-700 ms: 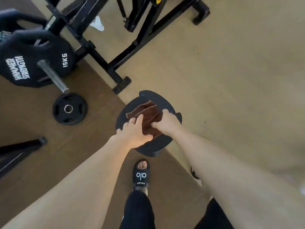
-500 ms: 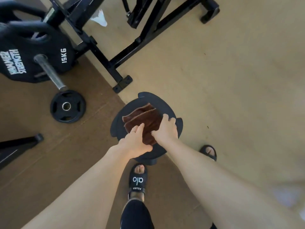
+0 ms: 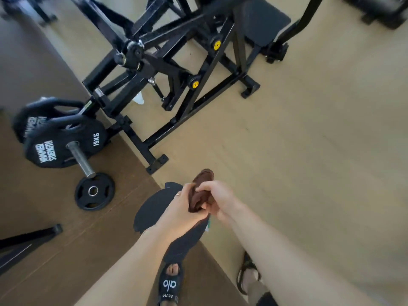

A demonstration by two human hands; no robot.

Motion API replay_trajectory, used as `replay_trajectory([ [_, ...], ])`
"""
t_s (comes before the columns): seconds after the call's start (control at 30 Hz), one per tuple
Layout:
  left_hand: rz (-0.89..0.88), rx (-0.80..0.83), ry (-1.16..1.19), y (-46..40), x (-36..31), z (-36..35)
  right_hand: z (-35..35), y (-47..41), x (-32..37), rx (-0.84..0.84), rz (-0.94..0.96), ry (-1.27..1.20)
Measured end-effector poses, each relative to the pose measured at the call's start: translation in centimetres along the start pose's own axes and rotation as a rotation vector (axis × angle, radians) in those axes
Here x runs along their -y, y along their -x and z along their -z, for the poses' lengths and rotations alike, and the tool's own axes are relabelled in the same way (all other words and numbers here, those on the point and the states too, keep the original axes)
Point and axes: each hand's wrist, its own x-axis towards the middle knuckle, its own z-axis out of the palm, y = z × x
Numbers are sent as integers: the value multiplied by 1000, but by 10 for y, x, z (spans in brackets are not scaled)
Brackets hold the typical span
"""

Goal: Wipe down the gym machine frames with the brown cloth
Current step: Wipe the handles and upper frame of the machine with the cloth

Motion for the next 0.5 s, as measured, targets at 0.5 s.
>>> replay_trajectory([
  [0.5, -91, -172, 236, 5, -288, 53, 84, 167, 228, 33, 544, 320],
])
